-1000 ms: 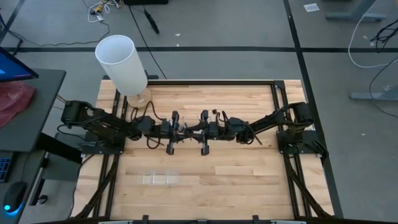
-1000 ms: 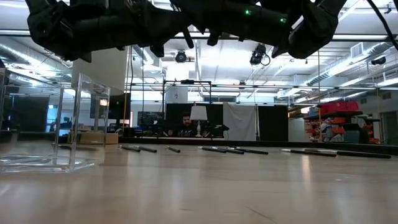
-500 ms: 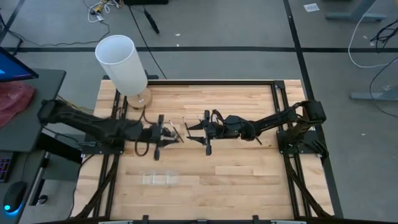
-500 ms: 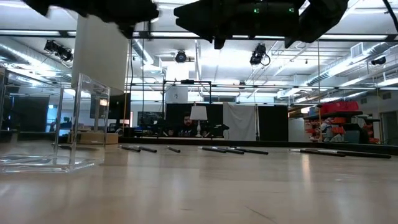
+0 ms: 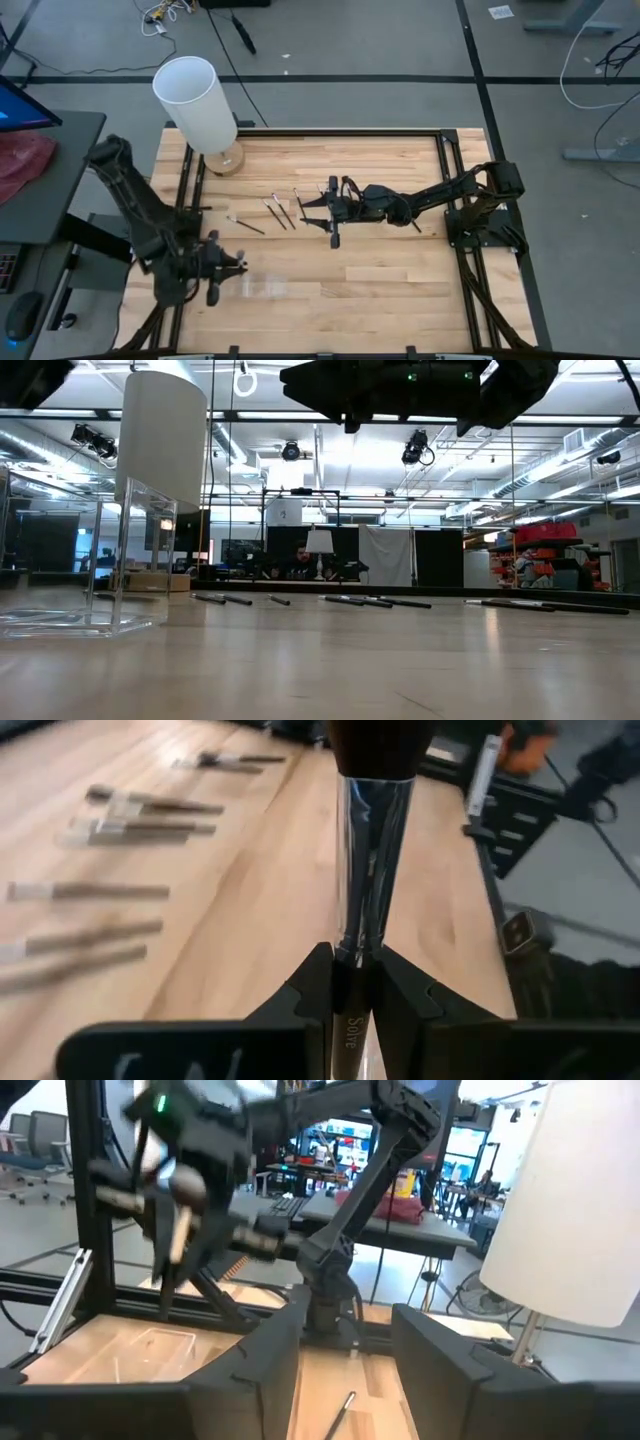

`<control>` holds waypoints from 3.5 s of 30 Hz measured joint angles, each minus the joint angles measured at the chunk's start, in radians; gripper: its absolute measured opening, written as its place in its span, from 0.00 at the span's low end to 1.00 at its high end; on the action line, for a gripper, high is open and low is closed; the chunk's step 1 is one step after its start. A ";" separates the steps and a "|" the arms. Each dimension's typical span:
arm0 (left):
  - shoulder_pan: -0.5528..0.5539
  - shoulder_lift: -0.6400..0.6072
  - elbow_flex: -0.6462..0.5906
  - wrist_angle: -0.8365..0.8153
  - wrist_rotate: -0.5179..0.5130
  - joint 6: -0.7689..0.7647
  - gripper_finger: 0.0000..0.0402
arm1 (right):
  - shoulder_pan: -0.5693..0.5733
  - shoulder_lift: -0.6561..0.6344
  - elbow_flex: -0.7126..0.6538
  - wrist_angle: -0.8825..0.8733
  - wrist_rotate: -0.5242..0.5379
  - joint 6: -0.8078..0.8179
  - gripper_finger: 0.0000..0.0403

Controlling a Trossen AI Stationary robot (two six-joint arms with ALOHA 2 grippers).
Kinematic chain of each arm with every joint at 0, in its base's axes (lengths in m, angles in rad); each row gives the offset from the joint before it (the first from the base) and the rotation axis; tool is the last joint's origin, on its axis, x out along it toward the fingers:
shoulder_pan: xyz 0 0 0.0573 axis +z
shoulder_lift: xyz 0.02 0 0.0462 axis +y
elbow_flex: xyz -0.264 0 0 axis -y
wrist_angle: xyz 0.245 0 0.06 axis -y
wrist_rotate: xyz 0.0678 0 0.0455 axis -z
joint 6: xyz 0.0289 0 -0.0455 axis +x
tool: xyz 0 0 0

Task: Put items in baskets/containers
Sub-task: Put the powder brush into the transparent organizer, then put the highlighter brush into the transparent organizer

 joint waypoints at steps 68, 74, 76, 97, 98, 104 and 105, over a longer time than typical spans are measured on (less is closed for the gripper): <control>0.588 -0.301 -0.073 0.001 0.200 0.701 0.17 | 0.002 -0.523 -0.405 -1.439 0.314 0.932 0.41; 0.683 -0.300 -0.073 0.035 0.205 0.732 0.15 | 0.023 -0.670 -0.488 -1.450 0.461 1.003 0.41; 0.694 -0.292 -0.073 0.036 0.215 0.731 0.15 | 0.019 -0.697 -0.516 -1.455 0.498 1.031 0.41; 0.698 -0.062 -0.072 0.139 0.222 0.785 0.15 | 0.008 -0.706 -0.785 -1.075 0.520 1.037 0.03; 0.698 -0.054 -0.073 0.137 0.222 0.786 0.15 | 0.008 -0.706 -0.785 -1.066 0.522 1.041 0.04; 0.699 -0.014 -0.073 0.157 0.223 0.786 0.15 | 0.008 -0.703 -0.794 -0.904 0.516 0.934 0.04; 0.702 -0.012 -0.073 0.159 0.233 0.786 0.15 | 0.009 -0.704 -0.794 -0.866 0.524 0.909 0.03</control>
